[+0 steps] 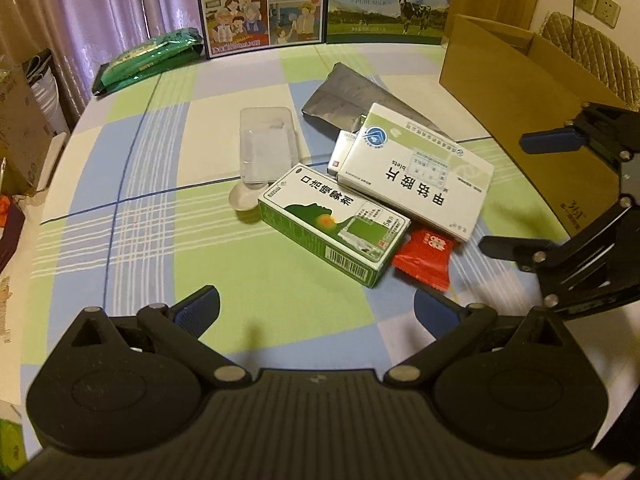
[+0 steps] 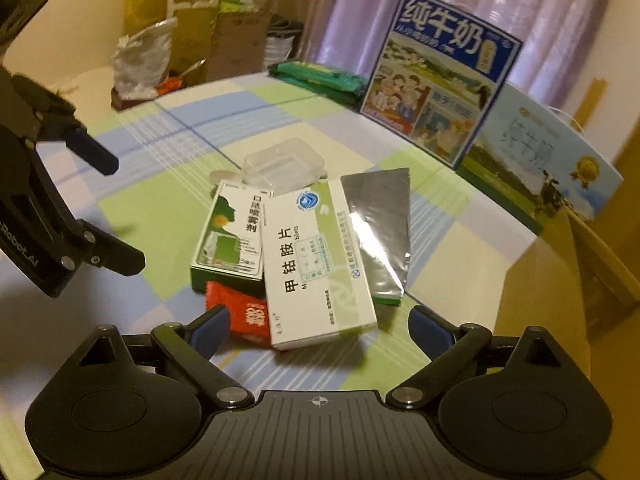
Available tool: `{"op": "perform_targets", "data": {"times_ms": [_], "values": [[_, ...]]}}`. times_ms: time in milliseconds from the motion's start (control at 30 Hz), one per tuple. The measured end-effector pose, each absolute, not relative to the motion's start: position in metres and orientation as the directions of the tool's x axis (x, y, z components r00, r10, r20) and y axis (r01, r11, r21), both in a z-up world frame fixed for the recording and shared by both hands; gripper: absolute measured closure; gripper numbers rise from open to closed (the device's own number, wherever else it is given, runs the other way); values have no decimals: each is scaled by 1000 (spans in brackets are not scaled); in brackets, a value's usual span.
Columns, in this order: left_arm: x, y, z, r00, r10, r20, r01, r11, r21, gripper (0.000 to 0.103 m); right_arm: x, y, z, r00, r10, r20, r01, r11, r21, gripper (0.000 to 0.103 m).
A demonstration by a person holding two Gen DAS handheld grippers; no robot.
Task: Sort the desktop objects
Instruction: 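Grasp the white-green medicine box with the right tool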
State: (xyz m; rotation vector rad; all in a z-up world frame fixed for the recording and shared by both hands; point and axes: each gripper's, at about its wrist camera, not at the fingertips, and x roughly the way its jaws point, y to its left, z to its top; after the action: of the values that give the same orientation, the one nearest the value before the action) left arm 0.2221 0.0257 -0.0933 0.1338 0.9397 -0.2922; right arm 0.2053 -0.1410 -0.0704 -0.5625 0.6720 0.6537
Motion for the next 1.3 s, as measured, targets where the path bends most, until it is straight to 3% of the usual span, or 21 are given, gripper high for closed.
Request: {"op": "perform_targets", "data": {"times_ms": [300, 467, 533, 833, 1067, 1300], "values": [[244, 19, -107, 549, -205, -811, 329, 944, -16, 1, 226, -129, -99, 602, 331, -727, -718, 622, -312, 12], [249, 15, -113, 544, -217, -811, 340, 940, -24, 1, 232, -125, -106, 603, 324, -729, -720, 614, -323, 20], [249, 14, -115, 541, -219, -812, 344, 939, -24, 1, 235, -125, -106, 600, 324, -731, -720, 617, -317, 31], [243, 18, -114, 538, -218, -814, 337, 941, -28, 1, 231, -144, -97, 612, 259, -747, -656, 694, -296, 32], [234, 18, -109, 543, -224, -810, 343, 939, -30, 1, 215, -156, -92, 556, 179, -812, -637, 718, -278, 33], [228, 19, -104, 551, -235, -801, 349, 936, -34, 1, 209, -161, -94, 402, 237, -884, -608, 791, -64, 33]]}}
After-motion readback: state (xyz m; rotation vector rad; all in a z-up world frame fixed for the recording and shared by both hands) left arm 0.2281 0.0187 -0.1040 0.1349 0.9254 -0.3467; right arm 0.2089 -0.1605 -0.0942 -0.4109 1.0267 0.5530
